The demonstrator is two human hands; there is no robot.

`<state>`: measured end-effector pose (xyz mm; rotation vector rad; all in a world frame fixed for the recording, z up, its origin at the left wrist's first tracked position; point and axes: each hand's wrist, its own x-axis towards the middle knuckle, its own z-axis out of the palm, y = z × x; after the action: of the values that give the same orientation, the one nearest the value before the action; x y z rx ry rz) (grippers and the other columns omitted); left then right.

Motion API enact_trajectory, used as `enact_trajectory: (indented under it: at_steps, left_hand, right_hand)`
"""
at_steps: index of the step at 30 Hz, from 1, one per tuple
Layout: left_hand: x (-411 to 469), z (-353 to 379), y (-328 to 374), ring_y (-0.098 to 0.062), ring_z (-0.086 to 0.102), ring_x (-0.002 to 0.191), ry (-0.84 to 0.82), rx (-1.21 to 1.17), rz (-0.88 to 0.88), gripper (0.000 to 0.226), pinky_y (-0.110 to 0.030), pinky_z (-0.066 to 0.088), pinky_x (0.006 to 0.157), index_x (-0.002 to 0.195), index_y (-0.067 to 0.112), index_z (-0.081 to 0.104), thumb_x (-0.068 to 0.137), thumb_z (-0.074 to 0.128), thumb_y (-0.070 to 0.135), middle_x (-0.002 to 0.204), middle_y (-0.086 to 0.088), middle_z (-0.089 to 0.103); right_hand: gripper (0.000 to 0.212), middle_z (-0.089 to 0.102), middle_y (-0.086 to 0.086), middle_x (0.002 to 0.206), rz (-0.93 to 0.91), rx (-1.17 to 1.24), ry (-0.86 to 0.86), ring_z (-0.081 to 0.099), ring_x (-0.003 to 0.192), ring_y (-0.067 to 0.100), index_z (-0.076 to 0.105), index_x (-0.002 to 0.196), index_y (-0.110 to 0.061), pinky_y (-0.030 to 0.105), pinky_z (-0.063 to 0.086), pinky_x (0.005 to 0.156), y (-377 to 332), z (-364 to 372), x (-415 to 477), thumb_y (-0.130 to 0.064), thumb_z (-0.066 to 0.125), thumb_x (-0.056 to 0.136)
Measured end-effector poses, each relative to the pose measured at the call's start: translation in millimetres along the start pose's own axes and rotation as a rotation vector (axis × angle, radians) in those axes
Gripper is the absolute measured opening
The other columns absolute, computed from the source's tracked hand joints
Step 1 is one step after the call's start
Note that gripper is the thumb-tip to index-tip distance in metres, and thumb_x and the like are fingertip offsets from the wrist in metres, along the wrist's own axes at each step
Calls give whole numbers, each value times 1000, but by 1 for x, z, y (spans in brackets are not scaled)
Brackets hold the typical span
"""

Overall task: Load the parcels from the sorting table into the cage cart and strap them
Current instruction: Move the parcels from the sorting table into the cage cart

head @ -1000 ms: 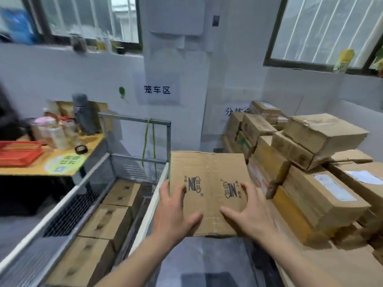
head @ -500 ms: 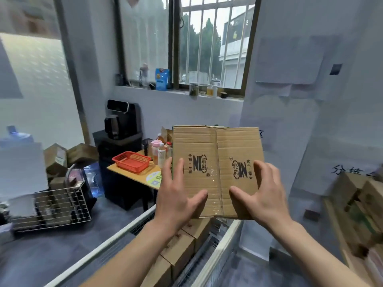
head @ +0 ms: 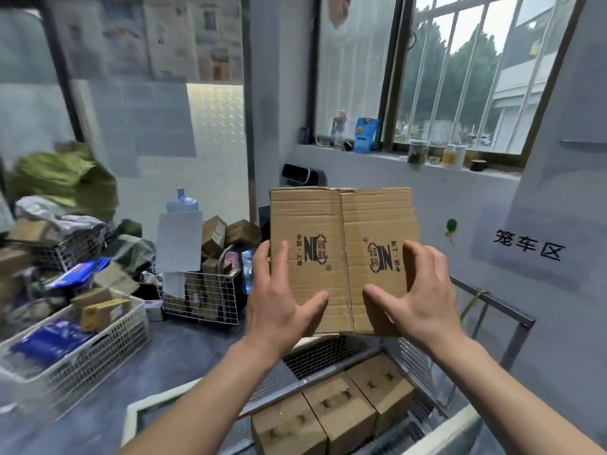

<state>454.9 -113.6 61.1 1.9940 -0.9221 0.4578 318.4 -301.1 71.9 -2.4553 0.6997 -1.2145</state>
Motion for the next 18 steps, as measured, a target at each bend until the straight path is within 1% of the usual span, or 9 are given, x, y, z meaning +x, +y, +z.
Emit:
enact_trajectory:
  at_steps: [2, 5, 6, 9, 11, 13, 16, 18]
  left_hand:
    - [0, -6, -9, -24, 26, 144, 17, 29, -38, 103, -35, 31, 111, 155, 18, 22, 76, 76, 55, 159, -1, 10]
    - [1, -15, -27, -25, 20, 147, 22, 54, -99, 104, -44, 31, 116, 155, 19, 20, 75, 76, 55, 160, -1, 7]
    - [1, -17, -34, -25, 21, 147, 27, 63, -116, 105, -43, 31, 115, 155, 19, 20, 75, 76, 55, 160, -2, 8]
    - [1, -22, -60, -23, 24, 144, 41, 89, -155, 105, -37, 28, 112, 155, 19, 21, 74, 77, 56, 159, 0, 8]
    - [0, -25, -80, -22, 21, 145, 31, 95, -184, 105, -33, 23, 113, 155, 19, 20, 75, 76, 56, 160, 0, 6]
    - [0, -29, -100, -21, 19, 146, 18, 95, -215, 104, -27, 18, 109, 156, 21, 19, 76, 75, 57, 161, -1, 4]
    - [0, -33, -131, -21, 18, 147, 4, 96, -249, 103, -25, 18, 107, 156, 22, 17, 77, 74, 58, 161, 1, 1]
    - [0, -35, -153, -21, 18, 146, -7, 107, -271, 103, -24, 18, 105, 156, 21, 18, 77, 74, 57, 161, -1, 2]
  right_hand:
    - [96, 40, 5, 139, -27, 25, -20, 48, 119, 22, 34, 143, -23, 45, 53, 90, -6, 15, 5, -59, 81, 67]
    - [96, 40, 5, 140, -42, 53, -50, 48, 120, 23, 34, 143, -23, 47, 52, 91, -18, 39, 11, -59, 80, 67]
    - [96, 39, 4, 141, -45, 63, -61, 48, 121, 23, 34, 143, -24, 48, 52, 92, -21, 48, 12, -60, 80, 67]
    - [96, 38, 2, 142, -54, 84, -103, 47, 124, 22, 33, 143, -25, 49, 52, 94, -32, 75, 14, -61, 80, 67]
    - [96, 38, 3, 143, -54, 87, -133, 46, 124, 22, 33, 143, -26, 49, 52, 94, -40, 95, 14, -62, 79, 66]
    - [97, 38, 2, 143, -48, 86, -166, 46, 125, 22, 34, 143, -27, 50, 52, 95, -48, 116, 15, -63, 79, 66]
    - [98, 38, 1, 143, -41, 63, -214, 45, 126, 21, 33, 144, -27, 49, 50, 97, -62, 146, 15, -64, 78, 65]
    - [98, 37, 1, 142, -33, 49, -240, 44, 126, 20, 33, 144, -26, 47, 49, 97, -71, 167, 12, -63, 80, 66]
